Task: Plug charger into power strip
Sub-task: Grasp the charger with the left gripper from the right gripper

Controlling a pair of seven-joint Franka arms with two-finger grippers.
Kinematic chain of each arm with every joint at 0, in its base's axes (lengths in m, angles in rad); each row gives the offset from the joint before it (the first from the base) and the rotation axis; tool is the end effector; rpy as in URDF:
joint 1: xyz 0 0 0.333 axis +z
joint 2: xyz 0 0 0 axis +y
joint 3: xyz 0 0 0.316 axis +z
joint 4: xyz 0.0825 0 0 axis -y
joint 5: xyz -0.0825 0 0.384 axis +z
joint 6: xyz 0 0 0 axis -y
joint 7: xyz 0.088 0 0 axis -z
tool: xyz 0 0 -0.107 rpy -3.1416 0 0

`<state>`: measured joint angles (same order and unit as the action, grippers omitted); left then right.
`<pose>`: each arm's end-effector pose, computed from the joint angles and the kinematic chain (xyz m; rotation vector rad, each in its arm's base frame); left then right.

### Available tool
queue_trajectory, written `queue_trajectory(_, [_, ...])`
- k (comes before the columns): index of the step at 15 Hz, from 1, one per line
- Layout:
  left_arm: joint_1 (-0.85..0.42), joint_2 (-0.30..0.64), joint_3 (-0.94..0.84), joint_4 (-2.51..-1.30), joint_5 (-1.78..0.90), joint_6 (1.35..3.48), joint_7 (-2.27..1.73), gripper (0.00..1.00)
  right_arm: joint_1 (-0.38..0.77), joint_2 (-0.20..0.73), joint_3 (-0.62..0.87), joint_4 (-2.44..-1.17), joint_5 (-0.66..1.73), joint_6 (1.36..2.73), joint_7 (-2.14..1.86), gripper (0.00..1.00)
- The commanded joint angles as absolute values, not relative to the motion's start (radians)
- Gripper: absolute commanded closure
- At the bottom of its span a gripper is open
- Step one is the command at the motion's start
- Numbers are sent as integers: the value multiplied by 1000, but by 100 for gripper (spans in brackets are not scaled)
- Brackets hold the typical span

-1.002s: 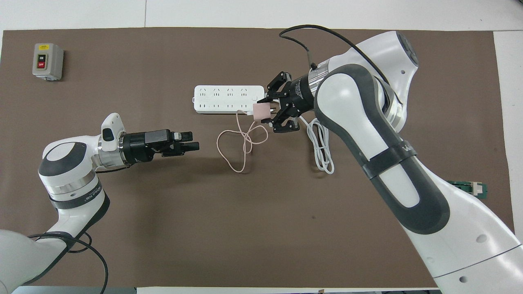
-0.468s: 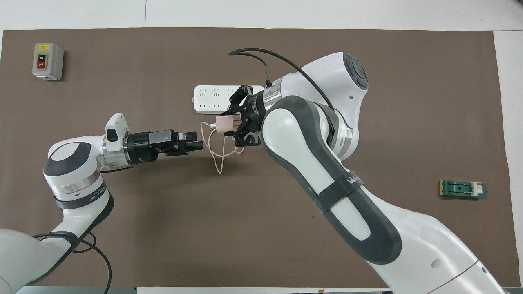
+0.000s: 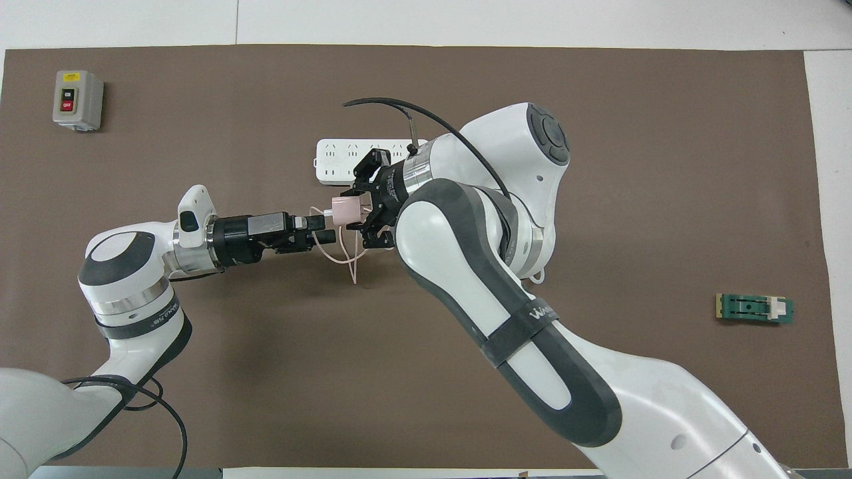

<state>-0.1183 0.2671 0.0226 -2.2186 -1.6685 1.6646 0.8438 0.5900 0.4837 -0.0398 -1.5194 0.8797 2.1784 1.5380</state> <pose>0.5178 -0.1481 0.2899 1.5893 0.0890 -0.0279 0.5911 0.4021 0.4105 -1.8994 1.6676 0.7400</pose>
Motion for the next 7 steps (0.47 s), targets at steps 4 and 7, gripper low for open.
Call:
queue_trajectory(4, [-137, 287, 40, -2204, -1690, 1628, 914, 0, 594, 480, -43, -1525, 905, 2195, 1557, 100])
queue_trajectory(7, [-137, 299, 40, -2189, -1692, 1620, 922, 0, 598, 480, -41, -1525, 905, 2197, 1555, 100])
